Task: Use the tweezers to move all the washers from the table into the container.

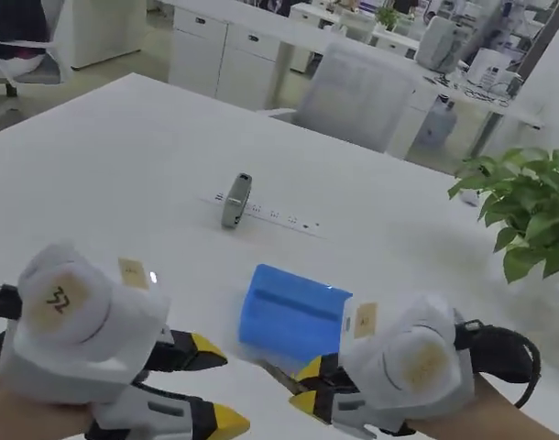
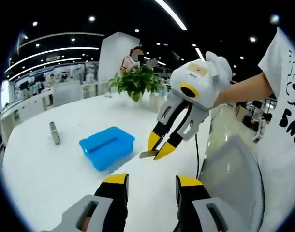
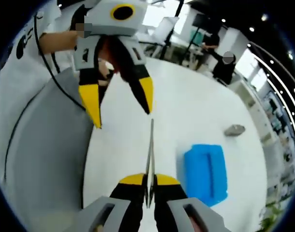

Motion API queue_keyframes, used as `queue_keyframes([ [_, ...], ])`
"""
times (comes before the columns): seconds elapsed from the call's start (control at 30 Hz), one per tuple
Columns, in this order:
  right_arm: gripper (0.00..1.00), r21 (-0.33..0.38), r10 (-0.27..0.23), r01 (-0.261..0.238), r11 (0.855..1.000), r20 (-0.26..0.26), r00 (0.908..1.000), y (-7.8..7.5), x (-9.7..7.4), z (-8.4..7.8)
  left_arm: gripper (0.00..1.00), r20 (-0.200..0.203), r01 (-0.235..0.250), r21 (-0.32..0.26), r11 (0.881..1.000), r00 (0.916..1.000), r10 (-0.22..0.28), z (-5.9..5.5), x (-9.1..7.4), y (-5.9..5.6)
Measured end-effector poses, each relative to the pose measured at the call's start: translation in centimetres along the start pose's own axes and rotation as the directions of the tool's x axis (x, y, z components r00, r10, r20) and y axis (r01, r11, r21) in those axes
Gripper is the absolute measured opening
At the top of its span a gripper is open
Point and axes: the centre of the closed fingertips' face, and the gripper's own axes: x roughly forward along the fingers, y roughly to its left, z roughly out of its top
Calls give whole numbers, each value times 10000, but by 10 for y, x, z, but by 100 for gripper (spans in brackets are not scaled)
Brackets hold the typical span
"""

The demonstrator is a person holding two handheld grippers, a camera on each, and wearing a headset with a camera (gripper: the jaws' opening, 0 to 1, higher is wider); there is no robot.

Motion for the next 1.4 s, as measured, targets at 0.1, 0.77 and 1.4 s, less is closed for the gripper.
queue_keyframes([
  [0.1, 3, -149, 167, -170, 9997, -257, 9995, -1, 14, -7, 55, -295, -947, -858, 9918, 9953, 925, -17, -5, 7],
  [0.77, 4, -511, 1069, -1168, 9918, -1657, 9804, 10, 74, -42, 99, 99, -4428, -2812, 8514, 8858, 4639, -41, -43, 30],
  [1.4, 17, 2169, -402, 478, 9750, -396, 9984, 0, 49, -37, 99, -344, -4926, -2345, 8381, 8658, 4992, -52, -40, 39],
])
